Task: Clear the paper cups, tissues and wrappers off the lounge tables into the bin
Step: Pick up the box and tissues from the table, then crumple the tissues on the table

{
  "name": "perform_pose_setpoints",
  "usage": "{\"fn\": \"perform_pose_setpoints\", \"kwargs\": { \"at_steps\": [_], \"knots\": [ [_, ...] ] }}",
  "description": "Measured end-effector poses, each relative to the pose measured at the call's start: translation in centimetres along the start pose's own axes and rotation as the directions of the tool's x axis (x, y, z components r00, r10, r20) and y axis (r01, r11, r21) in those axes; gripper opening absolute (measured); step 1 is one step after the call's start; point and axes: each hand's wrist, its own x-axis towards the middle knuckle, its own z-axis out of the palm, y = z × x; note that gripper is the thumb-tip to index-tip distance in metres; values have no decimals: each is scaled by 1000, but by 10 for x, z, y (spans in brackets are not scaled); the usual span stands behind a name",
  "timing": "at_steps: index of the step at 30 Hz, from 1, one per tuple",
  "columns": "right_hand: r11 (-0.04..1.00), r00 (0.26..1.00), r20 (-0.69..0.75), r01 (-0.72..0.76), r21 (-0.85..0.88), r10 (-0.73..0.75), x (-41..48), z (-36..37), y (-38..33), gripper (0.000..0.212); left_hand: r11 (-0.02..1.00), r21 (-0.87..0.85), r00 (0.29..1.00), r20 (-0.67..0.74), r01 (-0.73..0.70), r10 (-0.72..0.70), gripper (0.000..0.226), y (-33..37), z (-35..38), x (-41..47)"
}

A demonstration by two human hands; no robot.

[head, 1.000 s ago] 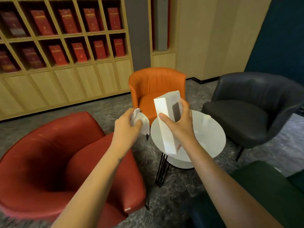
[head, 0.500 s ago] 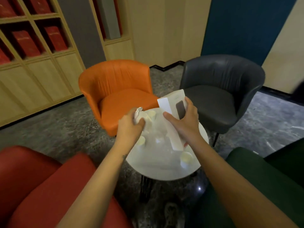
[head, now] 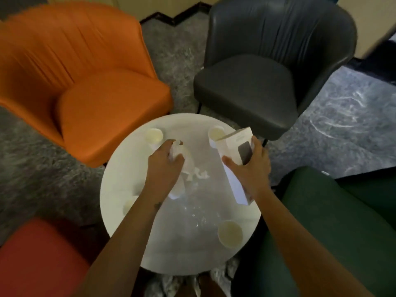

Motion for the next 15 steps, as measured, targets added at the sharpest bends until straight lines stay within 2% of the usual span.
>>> {"fn": "perform_pose_setpoints", "kwargs": {
  "at_steps": [8,15],
  "knots": [
    [965,999,35,-31,-260,42,19,83,75,103,980,-73,976,137,183,-172,32,-92,69,23],
    [920,994,-72,-101,-379,79,26,112,108,102,951,-98,943,191,293,-271,31,-149,92,26]
  ]
}}
